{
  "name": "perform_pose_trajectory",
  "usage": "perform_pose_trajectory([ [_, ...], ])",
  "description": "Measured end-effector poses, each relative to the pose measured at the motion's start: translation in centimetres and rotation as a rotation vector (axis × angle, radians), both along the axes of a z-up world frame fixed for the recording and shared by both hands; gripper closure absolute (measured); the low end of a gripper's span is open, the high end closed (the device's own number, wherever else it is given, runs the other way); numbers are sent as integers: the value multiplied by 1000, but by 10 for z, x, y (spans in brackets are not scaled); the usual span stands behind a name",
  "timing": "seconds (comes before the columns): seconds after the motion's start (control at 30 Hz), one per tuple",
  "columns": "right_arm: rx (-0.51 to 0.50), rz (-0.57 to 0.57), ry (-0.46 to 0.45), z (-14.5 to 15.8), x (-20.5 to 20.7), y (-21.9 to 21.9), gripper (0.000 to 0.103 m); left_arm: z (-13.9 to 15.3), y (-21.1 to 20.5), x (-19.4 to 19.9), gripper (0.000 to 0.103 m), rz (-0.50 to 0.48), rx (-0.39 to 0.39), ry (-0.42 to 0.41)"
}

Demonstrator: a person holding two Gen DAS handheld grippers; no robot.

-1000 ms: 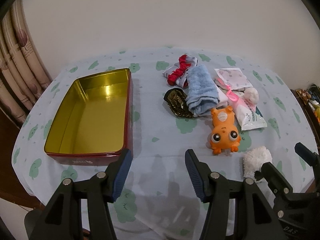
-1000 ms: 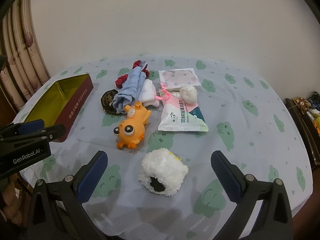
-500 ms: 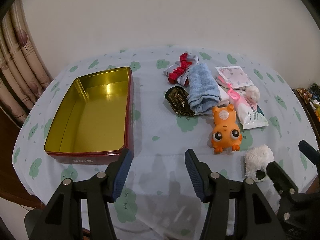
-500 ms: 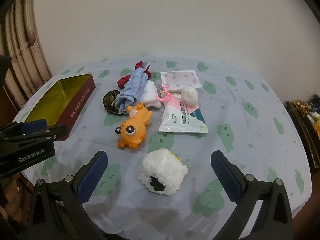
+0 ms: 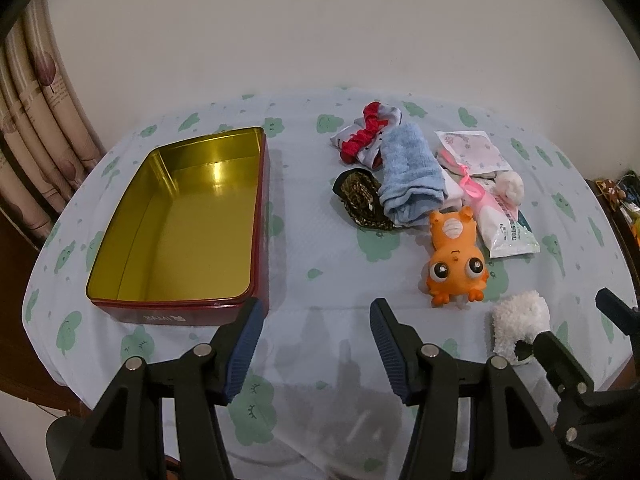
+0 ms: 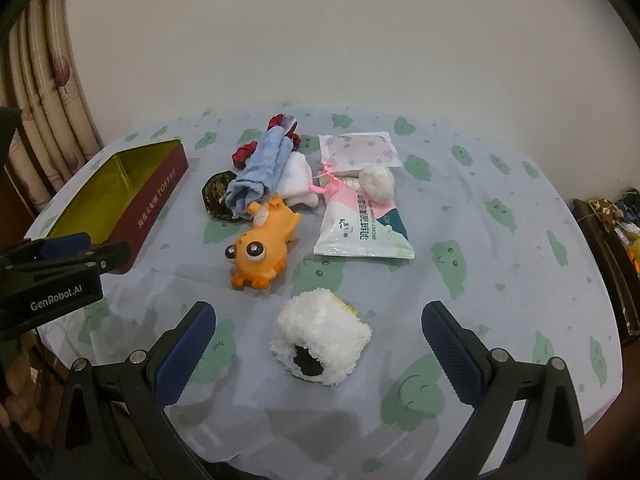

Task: Organize soft objects

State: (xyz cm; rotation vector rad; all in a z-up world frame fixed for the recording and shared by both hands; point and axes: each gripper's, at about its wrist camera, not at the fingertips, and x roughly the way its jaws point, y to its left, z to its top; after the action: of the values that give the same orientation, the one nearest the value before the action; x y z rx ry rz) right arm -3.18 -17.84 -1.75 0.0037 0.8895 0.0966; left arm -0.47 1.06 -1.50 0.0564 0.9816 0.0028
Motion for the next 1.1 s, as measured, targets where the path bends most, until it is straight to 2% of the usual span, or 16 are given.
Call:
perform_pose_trajectory([
  [0.3, 12, -23, 37, -7, 5, -5, 3, -2, 0, 1, 46, 4, 0, 10],
  [0.4, 19, -27, 58, -13, 8, -7, 9, -4, 1, 2, 46, 1, 0, 15],
  [0.47, 17, -25, 77, -17, 10, -8, 16, -5, 1, 2, 46, 1, 1, 17],
  [0.73, -17, 20, 137, -34, 25, -3, 19, -14, 1, 9, 46, -1, -2, 42],
  [0.87, -28, 35, 166, -44, 32, -1, 29, -19, 1, 13, 46, -3, -9, 59],
  [1.03, -2, 40, 199, -56, 40, -4, 37, -21, -2, 21, 46, -20, -17, 69],
  [1.07, 3, 43, 204, -57, 41, -4, 42, -22, -4, 23, 46, -25, -15, 72],
  [1.1, 8, 45, 206, -59, 42, -4, 43, -23, -6, 25, 46, -30, -13, 76],
])
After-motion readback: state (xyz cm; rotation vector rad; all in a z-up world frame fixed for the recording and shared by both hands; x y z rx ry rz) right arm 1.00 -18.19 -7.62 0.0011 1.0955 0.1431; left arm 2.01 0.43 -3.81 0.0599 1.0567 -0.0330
